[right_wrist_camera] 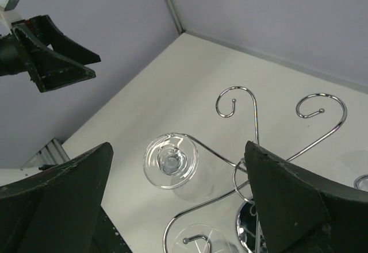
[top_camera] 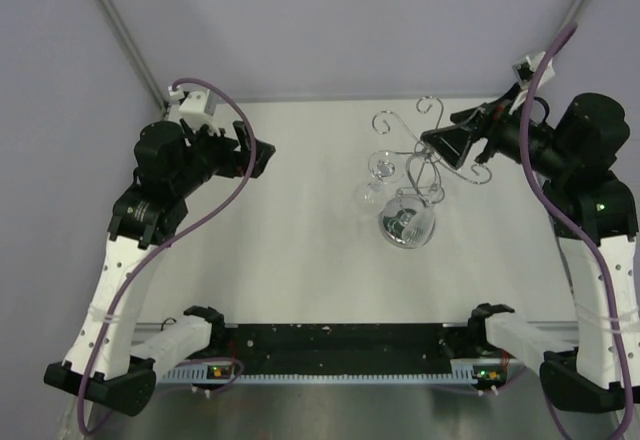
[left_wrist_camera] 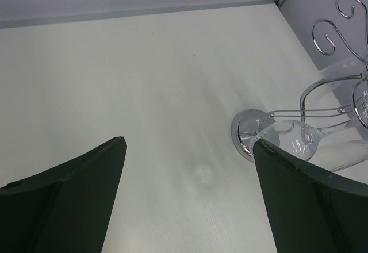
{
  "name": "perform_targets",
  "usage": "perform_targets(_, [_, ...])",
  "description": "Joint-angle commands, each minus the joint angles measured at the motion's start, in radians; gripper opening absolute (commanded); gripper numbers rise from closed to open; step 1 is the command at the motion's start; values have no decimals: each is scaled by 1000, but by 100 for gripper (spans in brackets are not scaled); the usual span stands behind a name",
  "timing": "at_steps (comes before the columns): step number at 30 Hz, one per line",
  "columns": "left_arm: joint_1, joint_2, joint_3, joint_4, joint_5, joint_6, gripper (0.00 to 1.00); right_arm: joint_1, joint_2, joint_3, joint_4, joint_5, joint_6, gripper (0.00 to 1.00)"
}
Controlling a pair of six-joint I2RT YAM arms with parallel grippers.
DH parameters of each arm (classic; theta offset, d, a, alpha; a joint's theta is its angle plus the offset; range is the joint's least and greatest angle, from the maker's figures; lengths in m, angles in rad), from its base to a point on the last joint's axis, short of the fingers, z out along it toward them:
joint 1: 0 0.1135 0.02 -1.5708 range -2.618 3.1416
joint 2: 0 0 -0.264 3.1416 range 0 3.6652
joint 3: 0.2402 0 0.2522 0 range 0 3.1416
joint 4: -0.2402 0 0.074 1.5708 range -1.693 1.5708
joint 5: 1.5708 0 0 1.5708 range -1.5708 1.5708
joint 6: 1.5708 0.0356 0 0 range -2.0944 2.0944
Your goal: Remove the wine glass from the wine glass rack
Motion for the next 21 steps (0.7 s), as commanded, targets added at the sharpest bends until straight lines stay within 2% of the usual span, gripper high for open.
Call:
perform_targets(1, [-3, 3, -29, 75, 66, -19, 98, 33, 10, -4, 14, -3, -98, 97])
perform_targets(10, [-3, 21, -74, 111, 148, -38, 98, 77, 61, -18, -52, 243, -254, 94])
perform_targets(17, [-3, 15, -134, 191, 214, -54, 98, 77, -5, -75, -66, 401, -201, 94])
perform_targets(21, [-3, 56, -111, 258, 308, -113, 98, 79, -54, -82, -95, 470, -124, 94])
